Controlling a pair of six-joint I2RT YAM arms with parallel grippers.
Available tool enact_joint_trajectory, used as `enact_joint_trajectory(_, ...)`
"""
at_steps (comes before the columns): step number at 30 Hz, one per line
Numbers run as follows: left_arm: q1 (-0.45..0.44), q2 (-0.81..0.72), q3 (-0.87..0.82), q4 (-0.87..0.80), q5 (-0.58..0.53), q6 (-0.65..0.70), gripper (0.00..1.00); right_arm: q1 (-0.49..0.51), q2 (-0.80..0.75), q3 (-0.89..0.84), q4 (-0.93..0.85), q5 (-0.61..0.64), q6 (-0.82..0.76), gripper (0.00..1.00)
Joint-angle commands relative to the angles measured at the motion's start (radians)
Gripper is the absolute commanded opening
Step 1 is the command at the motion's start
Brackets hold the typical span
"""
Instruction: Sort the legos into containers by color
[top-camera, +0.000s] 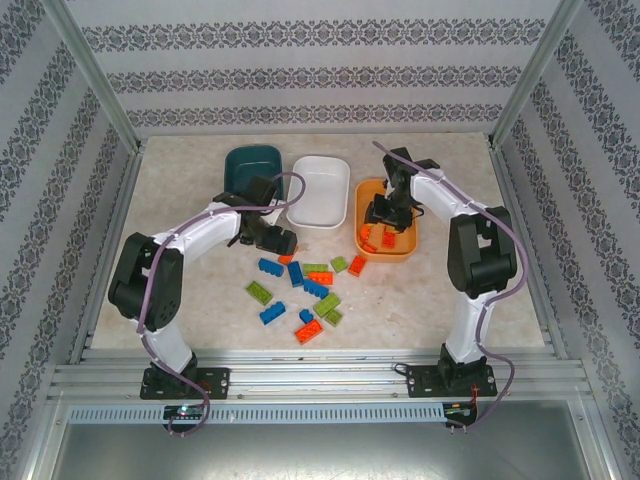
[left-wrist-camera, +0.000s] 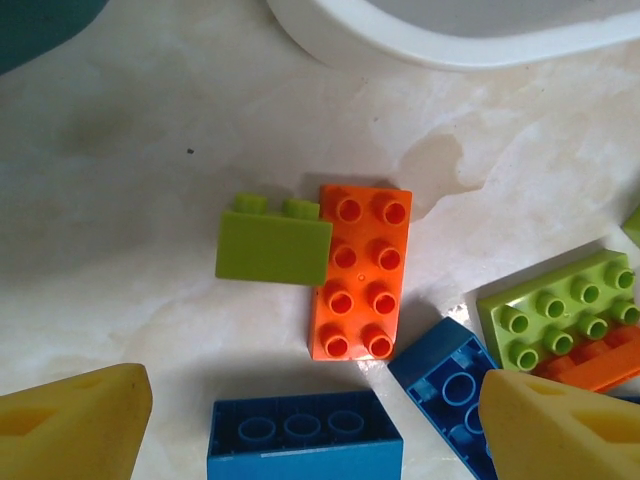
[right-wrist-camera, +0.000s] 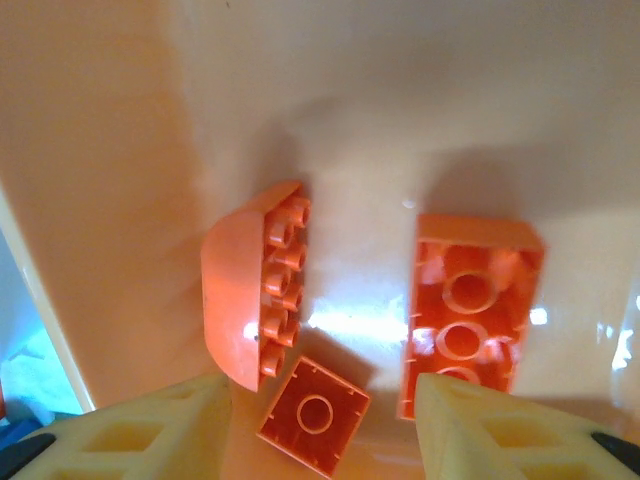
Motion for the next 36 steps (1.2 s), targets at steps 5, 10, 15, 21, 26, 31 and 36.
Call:
enact_joint_trajectory(5,-0.026,0.078,0.063,-0.005,0.005,0.063,0.80,-0.007,-0.119,-0.073,-0.029,-0.003,-0.003,0.52)
enact_joint_trajectory(10,-0.029,0.125,0.088,-0.002,-0.031,0.077,0.77,-0.008,-0.143,-0.091,-0.037,-0.002,-0.003,0.52)
enact_joint_trajectory(15,-0.029,0.179,0.128,-0.013,-0.054,0.112,0.72,-0.006,-0.152,-0.082,-0.054,0.000,-0.002,0.51)
enact_joint_trajectory(21,-0.027,0.204,0.144,-0.014,-0.074,0.137,0.67,0.000,-0.155,-0.087,-0.056,0.000,0.004,0.49)
enact_joint_trajectory(26,-0.027,0.219,0.164,-0.028,-0.084,0.149,0.57,0.011,-0.144,-0.087,-0.049,-0.001,0.014,0.47)
enact_joint_trajectory(31,-0.027,0.205,0.164,-0.035,-0.080,0.143,0.43,0.023,-0.126,-0.080,-0.045,-0.003,0.021,0.47)
enact_joint_trajectory(36,-0.025,0.182,0.160,-0.058,-0.090,0.133,0.36,0.029,-0.111,-0.066,-0.042,-0.007,0.022,0.47)
